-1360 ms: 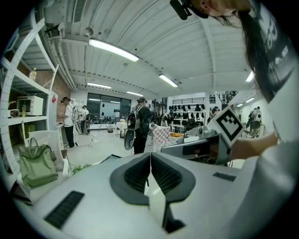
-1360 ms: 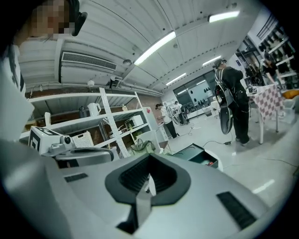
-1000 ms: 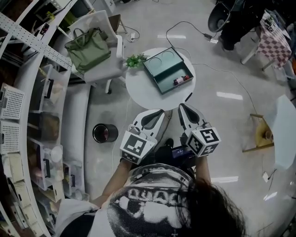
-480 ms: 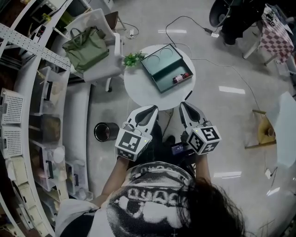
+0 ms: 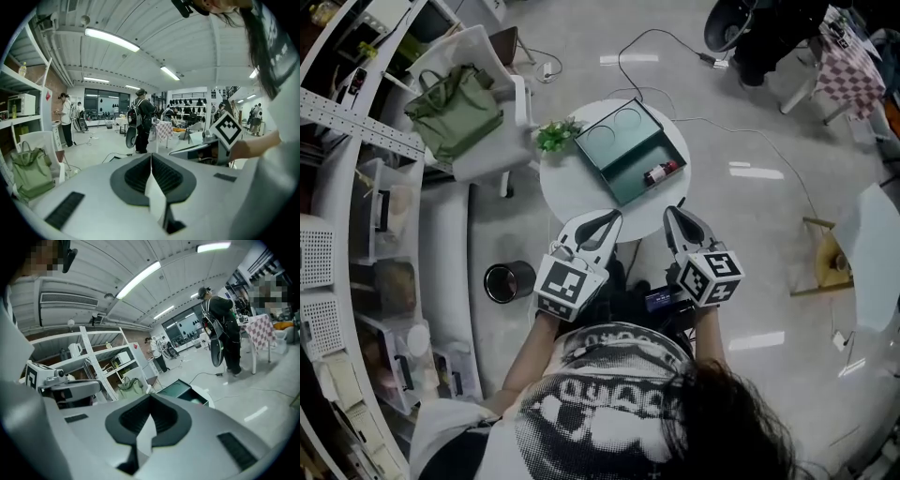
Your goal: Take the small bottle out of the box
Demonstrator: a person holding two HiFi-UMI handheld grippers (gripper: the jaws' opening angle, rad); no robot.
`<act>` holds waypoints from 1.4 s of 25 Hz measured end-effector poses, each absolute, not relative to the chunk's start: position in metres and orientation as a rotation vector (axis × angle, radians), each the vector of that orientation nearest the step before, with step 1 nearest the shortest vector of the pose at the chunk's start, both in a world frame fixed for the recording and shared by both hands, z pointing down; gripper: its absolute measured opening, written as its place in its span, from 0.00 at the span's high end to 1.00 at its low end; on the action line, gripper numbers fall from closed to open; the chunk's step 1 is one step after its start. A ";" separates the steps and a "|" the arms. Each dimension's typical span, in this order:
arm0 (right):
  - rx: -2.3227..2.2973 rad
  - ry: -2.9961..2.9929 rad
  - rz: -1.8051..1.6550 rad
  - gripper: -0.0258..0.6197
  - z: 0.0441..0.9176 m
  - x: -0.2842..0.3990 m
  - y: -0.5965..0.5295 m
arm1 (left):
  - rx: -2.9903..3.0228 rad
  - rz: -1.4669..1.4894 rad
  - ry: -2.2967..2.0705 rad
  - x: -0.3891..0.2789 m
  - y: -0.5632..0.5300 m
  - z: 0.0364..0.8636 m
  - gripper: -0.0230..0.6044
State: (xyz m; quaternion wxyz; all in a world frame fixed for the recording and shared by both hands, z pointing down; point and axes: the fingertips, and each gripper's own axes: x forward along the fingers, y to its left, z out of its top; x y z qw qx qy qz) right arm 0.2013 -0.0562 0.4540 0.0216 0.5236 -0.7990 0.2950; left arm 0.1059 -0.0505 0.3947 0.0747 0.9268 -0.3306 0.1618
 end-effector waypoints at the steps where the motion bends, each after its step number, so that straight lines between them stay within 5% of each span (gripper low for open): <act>1: 1.632 -2.451 0.923 0.96 0.460 0.201 -0.064 | 2.782 0.499 -0.976 0.103 -0.057 0.399 0.94; 20: 1.428 -1.960 0.976 0.57 0.625 0.207 -0.174 | 2.830 0.544 -0.760 0.086 -0.167 0.428 0.94; 35: 0.980 -1.614 0.880 0.42 0.700 0.210 -0.192 | 2.816 0.558 -0.740 0.065 -0.215 0.441 0.94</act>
